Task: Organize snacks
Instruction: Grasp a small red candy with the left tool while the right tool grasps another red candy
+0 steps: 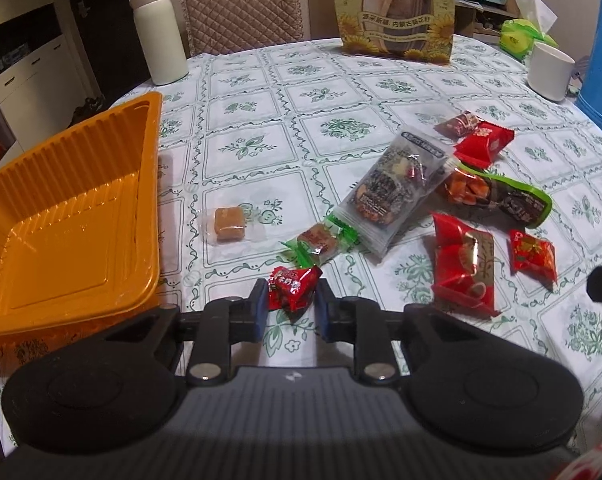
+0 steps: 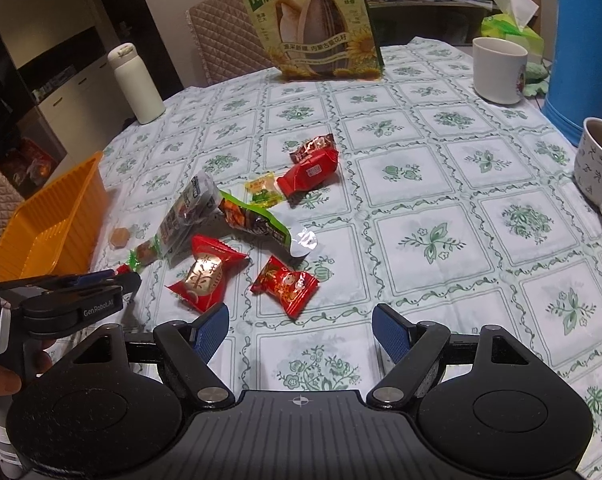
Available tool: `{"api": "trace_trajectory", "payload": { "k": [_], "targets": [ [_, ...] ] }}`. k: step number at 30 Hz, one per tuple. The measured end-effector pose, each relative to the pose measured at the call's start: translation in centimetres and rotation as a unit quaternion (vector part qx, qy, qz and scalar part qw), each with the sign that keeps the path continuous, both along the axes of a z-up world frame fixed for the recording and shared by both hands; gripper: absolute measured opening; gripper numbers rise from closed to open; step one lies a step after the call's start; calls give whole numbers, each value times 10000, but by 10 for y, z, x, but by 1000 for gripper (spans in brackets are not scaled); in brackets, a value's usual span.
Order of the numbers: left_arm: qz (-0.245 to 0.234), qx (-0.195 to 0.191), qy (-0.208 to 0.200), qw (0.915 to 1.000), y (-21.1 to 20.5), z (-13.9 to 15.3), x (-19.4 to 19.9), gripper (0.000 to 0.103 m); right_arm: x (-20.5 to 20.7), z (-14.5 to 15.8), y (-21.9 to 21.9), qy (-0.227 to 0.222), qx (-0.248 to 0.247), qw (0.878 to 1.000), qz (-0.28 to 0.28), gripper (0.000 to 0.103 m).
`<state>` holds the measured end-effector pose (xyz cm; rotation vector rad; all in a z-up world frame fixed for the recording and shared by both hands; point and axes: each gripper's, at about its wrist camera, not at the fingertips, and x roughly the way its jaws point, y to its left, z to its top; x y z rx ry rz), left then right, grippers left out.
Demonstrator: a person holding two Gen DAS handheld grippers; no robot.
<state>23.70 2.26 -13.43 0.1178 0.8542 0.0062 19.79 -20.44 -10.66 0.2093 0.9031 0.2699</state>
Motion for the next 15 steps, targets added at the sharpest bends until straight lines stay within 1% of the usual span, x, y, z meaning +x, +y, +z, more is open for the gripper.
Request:
{"api": "trace_trajectory", "payload": {
  "k": [6, 13, 14, 15],
  "targets": [
    [-103, -59, 46, 9999, 1, 7, -9, 20, 7, -2, 2, -66, -78, 9998, 158, 79],
    [-83, -159, 86, 9998, 7, 18, -22, 20, 14, -4, 14, -424, -418, 9964, 602, 79],
    [-62, -181, 90, 9998, 8, 20, -24, 20, 14, -4, 16, -500, -461, 9954, 681, 73],
    [-38, -201, 92, 9997, 10, 21, -26, 20, 16, -5, 18, -566, -499, 9940, 793, 63]
  ]
}}
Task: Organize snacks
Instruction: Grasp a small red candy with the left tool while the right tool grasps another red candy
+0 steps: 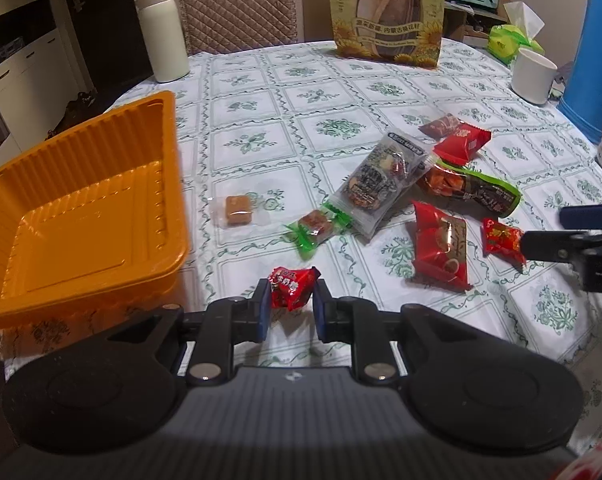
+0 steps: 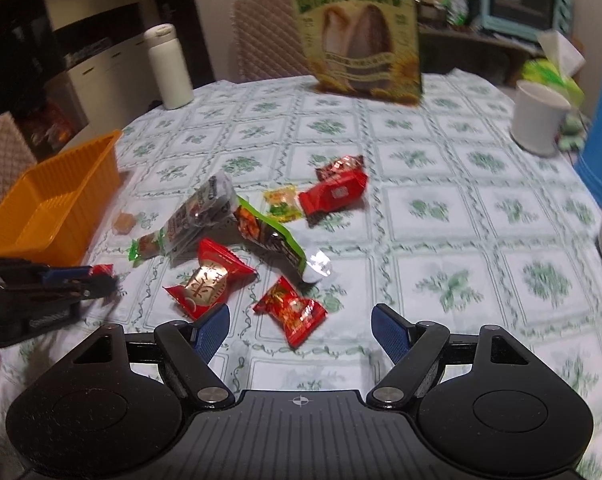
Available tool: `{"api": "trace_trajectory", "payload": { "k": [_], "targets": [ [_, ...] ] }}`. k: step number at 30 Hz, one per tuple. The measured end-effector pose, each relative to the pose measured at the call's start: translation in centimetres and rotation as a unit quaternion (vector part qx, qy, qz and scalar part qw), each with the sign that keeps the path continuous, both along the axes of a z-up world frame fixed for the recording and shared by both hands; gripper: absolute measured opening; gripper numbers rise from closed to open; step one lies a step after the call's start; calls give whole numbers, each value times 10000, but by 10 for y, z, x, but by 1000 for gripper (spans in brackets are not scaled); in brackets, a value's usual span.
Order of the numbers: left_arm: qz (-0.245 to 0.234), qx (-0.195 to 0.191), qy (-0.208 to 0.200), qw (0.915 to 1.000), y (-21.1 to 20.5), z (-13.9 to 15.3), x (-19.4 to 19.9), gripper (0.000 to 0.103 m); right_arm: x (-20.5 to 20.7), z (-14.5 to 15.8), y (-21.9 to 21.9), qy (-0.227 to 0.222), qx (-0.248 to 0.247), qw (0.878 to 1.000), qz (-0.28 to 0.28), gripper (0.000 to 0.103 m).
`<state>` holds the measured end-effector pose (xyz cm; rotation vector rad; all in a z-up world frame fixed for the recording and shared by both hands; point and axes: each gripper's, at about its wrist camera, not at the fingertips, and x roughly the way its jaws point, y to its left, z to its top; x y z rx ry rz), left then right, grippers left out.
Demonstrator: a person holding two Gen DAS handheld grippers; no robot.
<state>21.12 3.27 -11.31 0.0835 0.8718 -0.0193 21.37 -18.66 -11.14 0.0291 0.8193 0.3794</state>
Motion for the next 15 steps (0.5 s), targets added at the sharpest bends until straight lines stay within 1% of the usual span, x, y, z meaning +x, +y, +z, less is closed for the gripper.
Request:
{"api": "trace_trajectory", "payload": {
  "k": [2, 4, 8, 13, 15],
  "targets": [
    [51, -27, 7, 10000, 4, 3, -3, 20, 5, -3, 4, 0, -100, 9997, 206, 56],
    [93, -34, 0, 10000, 8, 5, -6, 20, 9, -7, 8, -91, -206, 9991, 368, 54],
    [182, -99, 26, 9998, 16, 8, -13, 20, 16, -14, 15, -186, -434, 9964, 698, 42],
    [253, -129, 29, 9996, 24, 13, -21, 20, 22, -20, 21, -232, -700, 9918, 1042, 41],
    [271, -130, 28, 9995, 27, 15, -24, 20, 22, -23, 24, -212, -802, 9898, 1162, 39]
  ]
}}
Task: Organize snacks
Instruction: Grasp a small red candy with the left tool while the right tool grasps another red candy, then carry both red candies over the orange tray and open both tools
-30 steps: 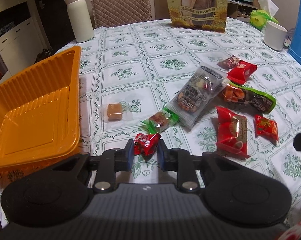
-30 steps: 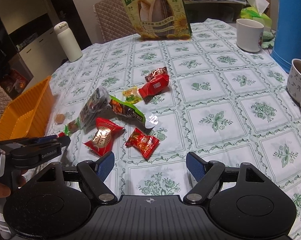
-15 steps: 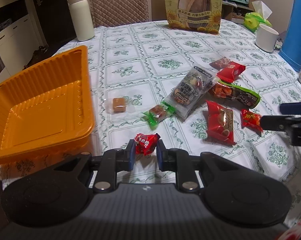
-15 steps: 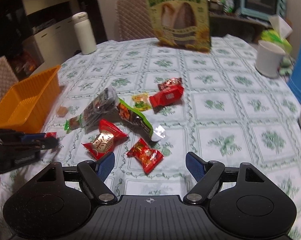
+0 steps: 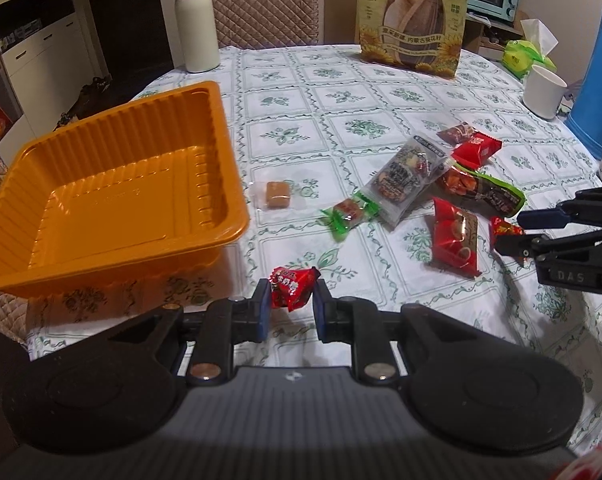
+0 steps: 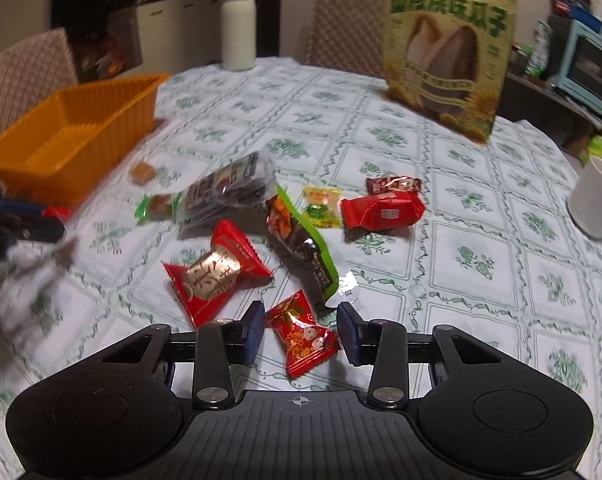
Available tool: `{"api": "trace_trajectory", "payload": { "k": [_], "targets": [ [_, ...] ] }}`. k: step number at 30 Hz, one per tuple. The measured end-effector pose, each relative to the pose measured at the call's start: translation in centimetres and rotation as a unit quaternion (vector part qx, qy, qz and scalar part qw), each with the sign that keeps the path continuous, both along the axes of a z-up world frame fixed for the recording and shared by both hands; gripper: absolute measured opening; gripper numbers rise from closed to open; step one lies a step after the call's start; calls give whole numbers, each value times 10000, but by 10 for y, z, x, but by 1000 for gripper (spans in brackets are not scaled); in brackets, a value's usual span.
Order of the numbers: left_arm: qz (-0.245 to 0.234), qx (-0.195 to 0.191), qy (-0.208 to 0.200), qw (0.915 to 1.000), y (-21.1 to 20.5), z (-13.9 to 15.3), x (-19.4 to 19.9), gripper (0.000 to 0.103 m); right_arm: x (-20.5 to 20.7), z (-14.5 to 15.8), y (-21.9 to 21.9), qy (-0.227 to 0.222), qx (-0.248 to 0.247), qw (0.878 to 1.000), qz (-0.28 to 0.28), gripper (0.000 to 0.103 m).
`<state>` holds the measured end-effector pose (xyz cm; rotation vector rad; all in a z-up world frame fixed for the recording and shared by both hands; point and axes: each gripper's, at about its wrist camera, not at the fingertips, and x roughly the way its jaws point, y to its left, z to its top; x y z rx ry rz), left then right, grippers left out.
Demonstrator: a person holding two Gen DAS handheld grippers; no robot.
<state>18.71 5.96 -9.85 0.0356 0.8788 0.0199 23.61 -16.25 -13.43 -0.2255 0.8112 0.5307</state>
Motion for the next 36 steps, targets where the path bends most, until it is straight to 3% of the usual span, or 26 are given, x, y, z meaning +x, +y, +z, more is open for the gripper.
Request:
{"api": "trace_trajectory", "payload": {
  "k": [3, 12, 21, 36],
  "targets": [
    [37, -21, -16, 10000, 5, 3, -4, 20, -1, -4, 5, 92, -210, 9996, 151, 27],
    [72, -154, -164, 9997, 18, 23, -16, 20, -15, 1, 6, 234, -104, 9997, -15, 24],
    [245, -303, -423, 9983, 45, 52, -28, 20, -32, 43, 11, 300, 698, 9968, -255, 24],
    [957, -131, -644, 9932, 133, 73, -23, 20, -22, 100, 125, 200, 1587, 9848, 674, 24]
  ]
}}
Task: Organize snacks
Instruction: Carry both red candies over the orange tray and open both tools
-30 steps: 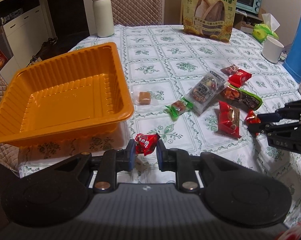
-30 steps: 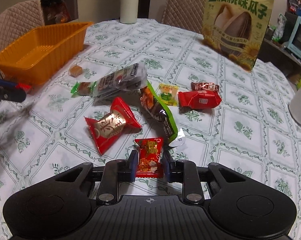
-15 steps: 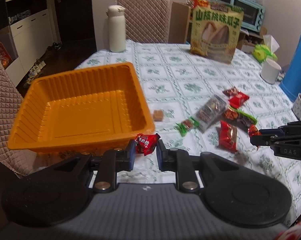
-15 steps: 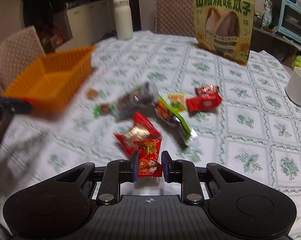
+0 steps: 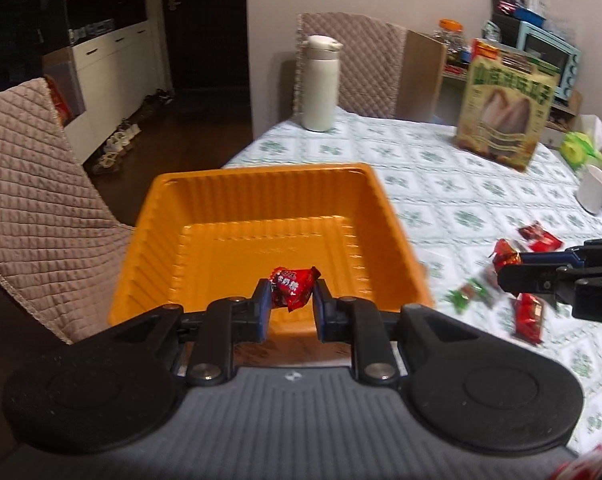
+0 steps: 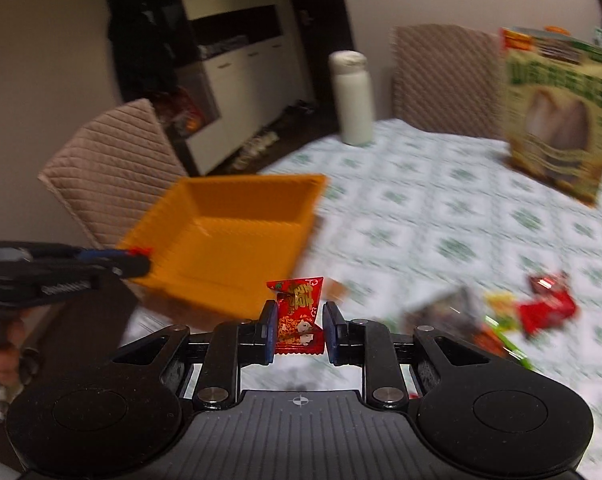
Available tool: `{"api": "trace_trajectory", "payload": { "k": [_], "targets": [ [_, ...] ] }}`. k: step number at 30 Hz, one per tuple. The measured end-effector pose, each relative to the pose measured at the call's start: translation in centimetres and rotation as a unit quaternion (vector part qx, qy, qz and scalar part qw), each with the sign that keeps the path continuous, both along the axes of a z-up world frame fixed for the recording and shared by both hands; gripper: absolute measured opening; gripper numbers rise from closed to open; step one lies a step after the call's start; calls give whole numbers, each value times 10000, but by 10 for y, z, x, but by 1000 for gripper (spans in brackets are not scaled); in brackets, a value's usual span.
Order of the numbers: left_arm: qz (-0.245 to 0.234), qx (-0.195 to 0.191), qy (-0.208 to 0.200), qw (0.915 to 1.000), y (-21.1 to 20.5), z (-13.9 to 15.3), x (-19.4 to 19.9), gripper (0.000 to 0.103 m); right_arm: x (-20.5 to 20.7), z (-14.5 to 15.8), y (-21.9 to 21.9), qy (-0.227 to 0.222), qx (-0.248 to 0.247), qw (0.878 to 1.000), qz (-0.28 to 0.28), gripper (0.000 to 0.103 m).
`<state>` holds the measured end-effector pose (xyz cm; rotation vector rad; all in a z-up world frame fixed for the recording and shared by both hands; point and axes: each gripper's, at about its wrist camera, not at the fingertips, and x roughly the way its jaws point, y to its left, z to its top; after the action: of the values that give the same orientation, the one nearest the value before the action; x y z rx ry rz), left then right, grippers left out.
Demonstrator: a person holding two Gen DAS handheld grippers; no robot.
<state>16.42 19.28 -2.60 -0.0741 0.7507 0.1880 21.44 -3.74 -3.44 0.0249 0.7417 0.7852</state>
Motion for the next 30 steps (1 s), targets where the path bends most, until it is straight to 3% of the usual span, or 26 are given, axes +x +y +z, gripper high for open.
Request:
{"api": "trace_trajectory", "payload": {
  "k": [13, 30],
  "targets": [
    [140, 39, 219, 9997, 50, -10, 26, 20, 31, -10, 91, 69, -179, 9993, 335, 24],
    [56, -375, 522, 9979, 72, -29, 58, 20, 59, -33, 137, 397, -590, 9968, 370, 24]
  ]
}}
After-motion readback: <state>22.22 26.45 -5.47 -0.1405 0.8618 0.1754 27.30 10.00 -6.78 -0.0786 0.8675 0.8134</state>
